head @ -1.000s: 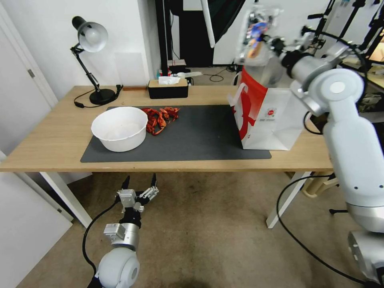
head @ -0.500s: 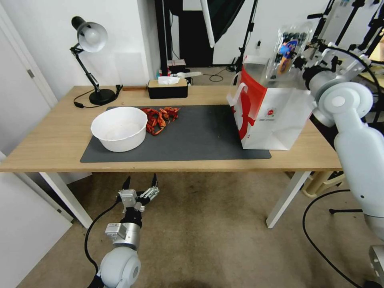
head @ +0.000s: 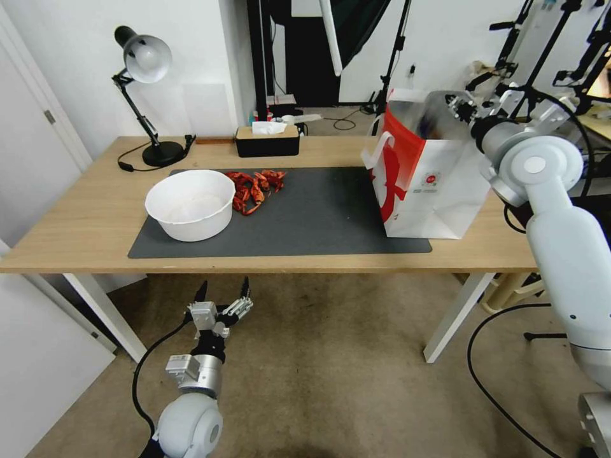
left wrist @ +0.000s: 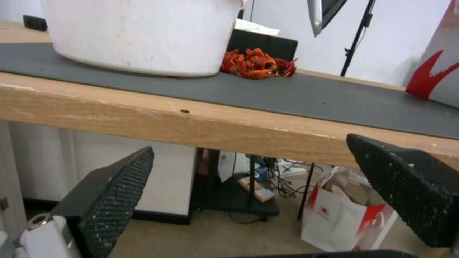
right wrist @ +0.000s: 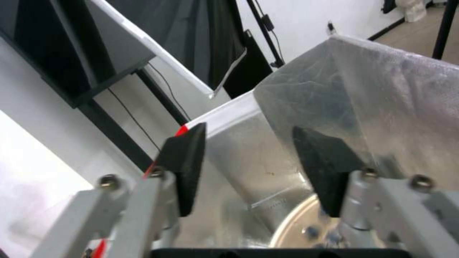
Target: Close the takeout container lid, then place the container into the takeout bag.
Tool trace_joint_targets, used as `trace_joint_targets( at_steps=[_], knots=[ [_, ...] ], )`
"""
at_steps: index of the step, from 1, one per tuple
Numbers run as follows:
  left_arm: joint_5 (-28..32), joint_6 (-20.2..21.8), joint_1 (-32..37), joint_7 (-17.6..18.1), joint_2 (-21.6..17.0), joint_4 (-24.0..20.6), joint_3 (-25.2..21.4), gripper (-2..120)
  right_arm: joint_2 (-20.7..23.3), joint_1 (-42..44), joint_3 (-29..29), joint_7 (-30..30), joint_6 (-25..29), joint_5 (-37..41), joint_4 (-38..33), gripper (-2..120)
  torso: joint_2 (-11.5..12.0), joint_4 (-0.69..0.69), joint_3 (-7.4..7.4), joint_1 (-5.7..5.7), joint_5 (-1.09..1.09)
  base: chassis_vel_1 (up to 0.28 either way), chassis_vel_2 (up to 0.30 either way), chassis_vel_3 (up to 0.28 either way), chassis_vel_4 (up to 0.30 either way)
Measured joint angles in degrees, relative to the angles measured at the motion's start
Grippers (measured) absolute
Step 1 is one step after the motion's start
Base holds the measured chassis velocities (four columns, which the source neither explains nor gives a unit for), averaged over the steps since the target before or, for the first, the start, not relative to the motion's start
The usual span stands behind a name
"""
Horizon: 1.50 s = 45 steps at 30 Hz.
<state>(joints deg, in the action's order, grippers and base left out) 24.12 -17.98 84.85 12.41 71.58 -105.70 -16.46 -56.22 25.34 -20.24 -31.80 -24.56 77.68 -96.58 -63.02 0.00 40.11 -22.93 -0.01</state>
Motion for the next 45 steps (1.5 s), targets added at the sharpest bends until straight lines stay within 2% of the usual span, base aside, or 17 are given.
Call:
trace_joint_targets(
  at_steps=[5, 6, 9, 10, 13, 14, 18, 21, 26, 29, 31, 34, 35, 39, 40, 45],
  knots=[
    [-0.1, -0.2, 0.5, -0.1, 0.1, -0.5, -0.3, 100, 1.1, 1.6, 0.1, 2.9, 0.8, -0.4, -2.4, 74, 0.0, -0.01, 0.0, 0.0, 0.0, 0.0, 0.0, 0.0, 0.0],
    [-0.1, -0.2, 0.5, -0.1, 0.1, -0.5, -0.3, 100, 1.1, 1.6, 0.1, 2.9, 0.8, -0.4, -2.4, 74, 0.0, -0.01, 0.0, 0.0, 0.0, 0.0, 0.0, 0.0, 0.0],
    [-0.1, -0.3, 0.6, -0.3, 0.2, -0.7, -0.5, 100, 2.4, 3.7, 0.8, 6.1, 2.1, -3.8, -6.4, 87, 0.0, 0.0, 0.0, 0.01, 0.0, 0.0, 0.0, 0.0, 0.0],
    [-0.1, -0.3, 0.6, -0.3, 0.2, -0.7, -0.5, 100, 2.4, 3.7, 0.8, 6.1, 2.1, -3.8, -6.4, 87, 0.0, 0.0, 0.0, 0.01, 0.0, 0.0, 0.0, 0.0, 0.0],
    [-0.7, -0.8, 0.8, -1.0, 0.4, -0.8, -0.6, 100, 4.3, 6.7, 1.6, 12.5, 5.1, -10.5, -10.1, 99, 0.0, -0.02, 0.0, 0.0, 0.0, 0.0, 0.0, 0.0, 0.0],
    [-0.7, -0.8, 0.8, -1.0, 0.4, -0.8, -0.6, 100, 4.3, 6.7, 1.6, 12.5, 5.1, -10.5, -10.1, 99, 0.0, -0.02, 0.0, 0.0, 0.0, 0.0, 0.0, 0.0, 0.0],
    [-1.4, -1.3, 0.9, -2.6, 0.7, -0.7, -1.0, 100, 7.3, 12.7, 1.8, 21.2, 10.5, -19.6, -15.2, 100, 0.0, 0.0, -0.01, 0.01, -0.01, 0.0, 0.0, 0.0, 0.0],
    [-1.5, -1.8, 0.9, -3.0, 0.9, -0.6, -1.1, 100, 8.4, 16.3, 1.5, 23.3, 12.7, -23.1, -17.0, 100, 0.0, -0.01, 0.0, 0.01, 0.02, 0.0, 0.0, 0.0, 0.0],
    [-2.6, -1.7, 0.9, -3.0, 1.0, -0.9, -1.1, 100, 9.8, 23.2, 0.0, 23.3, 14.6, -26.9, -20.8, 100, 0.0, -0.01, -0.01, 0.01, 0.01, 0.0, 0.0, 0.0, 0.0],
    [-4.3, -2.2, 0.6, -2.5, 1.3, -1.0, -1.1, 100, 10.4, 31.6, -3.1, 23.2, 16.2, -31.0, -24.1, 100, 0.0, 0.01, -0.01, 0.02, 0.01, 0.0, 0.0, 0.0, 0.0],
    [-4.4, -2.4, 0.5, -2.2, 1.3, -1.0, -1.2, 100, 10.2, 34.5, -4.2, 23.3, 16.9, -32.5, -25.1, 100, 0.0, 0.0, -0.01, 0.01, 0.0, 0.0, 0.0, 0.0, 0.0],
    [-4.4, -3.5, -0.2, -2.0, 1.3, -0.4, -1.2, 100, 7.5, 42.5, -5.7, 23.3, 20.3, -37.3, -26.7, 100, 0.0, 0.0, -0.01, 0.02, 0.03, 0.0, 0.0, 0.0, 0.0],
    [-4.4, -3.5, -0.2, -2.0, 1.3, -0.4, -1.2, 100, 7.5, 42.5, -5.7, 23.3, 20.3, -37.3, -26.7, 100, 0.0, 0.0, -0.01, 0.02, 0.03, 0.0, 0.0, 0.0, 0.0],
    [-4.4, -3.6, -0.5, -1.7, 1.3, -0.2, -1.1, 100, 2.3, 52.4, -6.7, 23.0, 25.0, -43.6, -27.3, 100, 0.0, 0.01, -0.01, 0.02, 0.01, 0.0, 0.0, 0.0, 0.0],
    [-4.4, -3.6, -0.5, -1.7, 1.3, -0.2, -1.1, 100, 2.3, 52.4, -6.7, 23.0, 25.0, -43.6, -27.3, 100, 0.0, 0.01, -0.01, 0.02, 0.01, 0.0, 0.0, 0.0, 0.0],
    [-4.4, -3.5, -0.2, -1.6, 1.4, 0.3, -1.2, 100, -3.3, 59.3, -6.6, 22.0, 30.5, -50.8, -25.7, 100, 0.0, -0.01, -0.01, 0.02, -0.01, 0.0, 0.0, 0.0, 0.0]
  ],
)
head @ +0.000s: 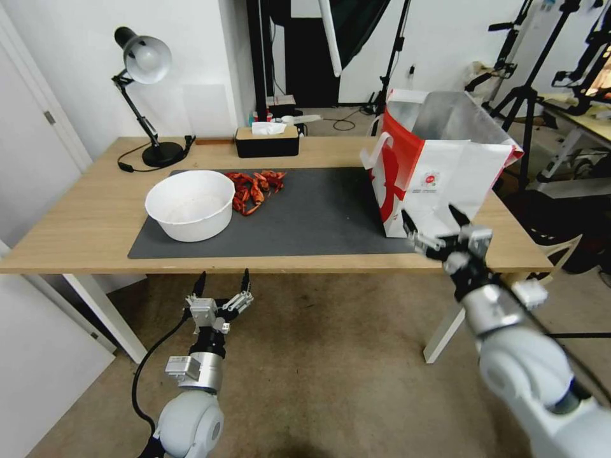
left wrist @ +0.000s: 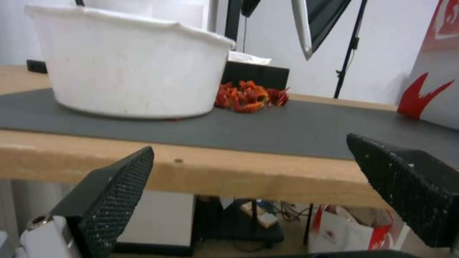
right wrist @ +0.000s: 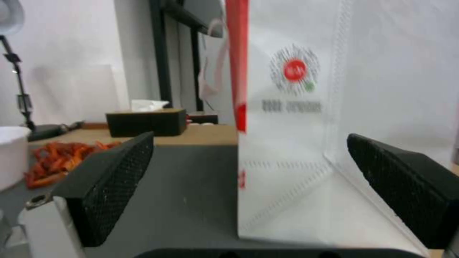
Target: Close the takeout container lid, then place the container into the takeout bag.
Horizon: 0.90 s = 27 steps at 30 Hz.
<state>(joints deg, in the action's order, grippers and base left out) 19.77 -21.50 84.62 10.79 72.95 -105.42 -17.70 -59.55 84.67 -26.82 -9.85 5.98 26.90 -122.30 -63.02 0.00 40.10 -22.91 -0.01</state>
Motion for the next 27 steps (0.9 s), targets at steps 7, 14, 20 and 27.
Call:
trace_joint_targets(
  at_steps=[7, 14, 20, 27],
  knots=[
    [0.1, 0.0, 1.1, -0.4, 0.0, 0.5, -0.1, 100, -4.1, 4.1, 0.8, -0.7, 3.0, -4.4, 1.9, 100, 0.0, 0.0, 0.0, 0.0, 0.0, 0.0, 0.0, 0.0, 0.0],
    [0.2, 0.0, 1.7, -0.6, -0.3, 0.5, -0.4, 100, -6.3, 6.2, 1.6, -1.0, 4.0, -6.1, 2.8, 100, 0.0, 0.0, 0.0, 0.0, 0.01, 0.0, 0.0, 0.0, 0.0],
    [0.2, -0.6, 2.9, -1.2, 0.4, 0.6, -1.0, 100, -7.5, 7.8, 2.5, -0.8, 5.2, -7.1, 4.0, 100, 0.0, 0.0, 0.0, -0.01, 0.01, 0.0, 0.0, 0.0, 0.0],
    [0.1, -1.0, 3.2, -1.4, 0.6, 0.7, -1.0, 100, -7.6, 7.9, 2.6, -0.7, 5.1, -6.8, 4.1, 100, 0.0, 0.0, 0.01, -0.01, 0.01, 0.0, 0.0, 0.0, 0.0]
  ],
)
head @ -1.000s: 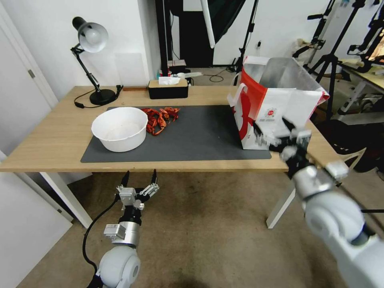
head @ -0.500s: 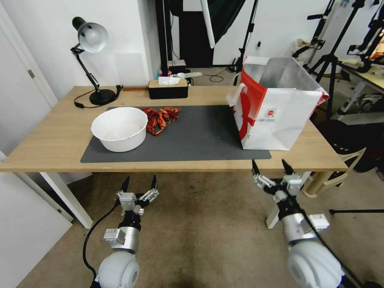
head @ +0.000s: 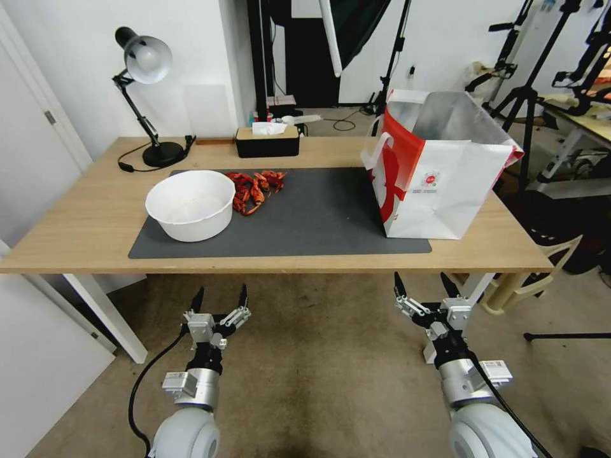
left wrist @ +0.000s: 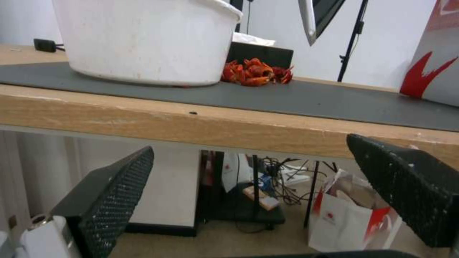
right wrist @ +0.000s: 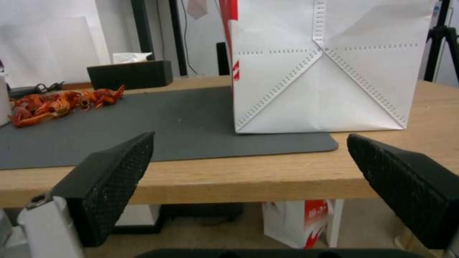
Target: Close the takeout container lid, then place the container into the takeout bag.
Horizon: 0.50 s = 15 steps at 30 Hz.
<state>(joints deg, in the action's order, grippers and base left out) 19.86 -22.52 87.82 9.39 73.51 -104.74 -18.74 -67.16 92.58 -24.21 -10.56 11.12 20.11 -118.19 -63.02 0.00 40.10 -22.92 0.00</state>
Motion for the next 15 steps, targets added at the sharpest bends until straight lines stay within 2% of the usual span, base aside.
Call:
trace_joint_targets(
  at_steps=[15],
  knots=[
    [0.0, 0.0, 0.0, 0.0, 0.0, 0.0, 0.0, 100, 0.1, -0.2, 0.0, 0.0, -0.2, 0.2, 0.0, 100, 0.0, 0.0, 0.0, 0.0, 0.0, 0.0, 0.0, 0.0, 0.0]
  ],
)
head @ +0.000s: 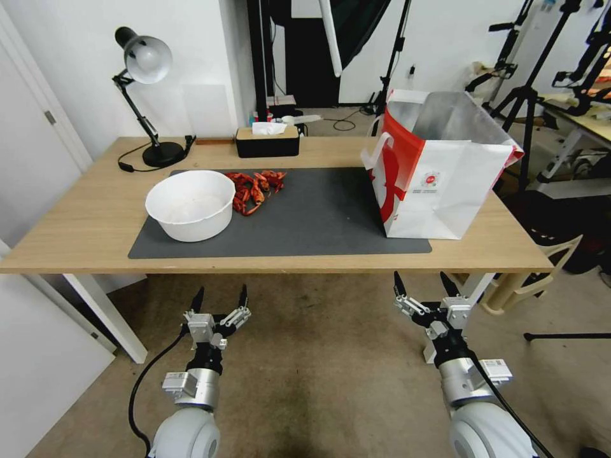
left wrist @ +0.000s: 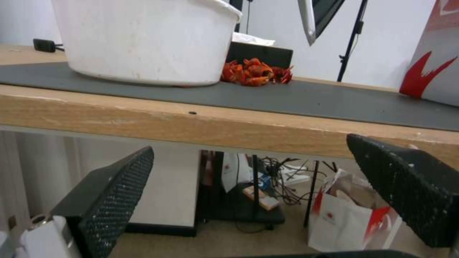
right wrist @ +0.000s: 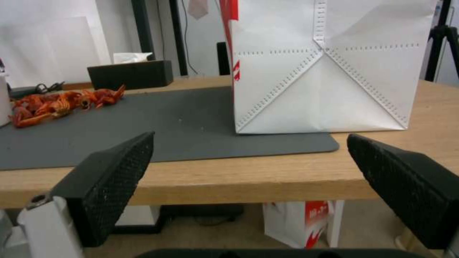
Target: Close the takeout container lid, then place the container into the takeout bag.
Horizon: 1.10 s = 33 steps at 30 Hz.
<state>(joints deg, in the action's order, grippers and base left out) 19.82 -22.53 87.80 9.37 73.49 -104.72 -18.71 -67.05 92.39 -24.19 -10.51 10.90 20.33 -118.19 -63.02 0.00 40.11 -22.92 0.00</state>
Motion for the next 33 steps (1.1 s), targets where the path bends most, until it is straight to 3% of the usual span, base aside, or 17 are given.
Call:
trace_joint_targets(
  at_steps=[33],
  knots=[
    [0.0, 0.0, 0.0, 0.0, 0.0, 0.0, 0.0, 100, 0.0, -0.1, 0.0, 0.0, -0.1, 0.1, -0.1, 100, 0.0, 0.0, 0.0, 0.0, 0.0, 0.0, 0.0, 0.0, 0.0]
  ],
)
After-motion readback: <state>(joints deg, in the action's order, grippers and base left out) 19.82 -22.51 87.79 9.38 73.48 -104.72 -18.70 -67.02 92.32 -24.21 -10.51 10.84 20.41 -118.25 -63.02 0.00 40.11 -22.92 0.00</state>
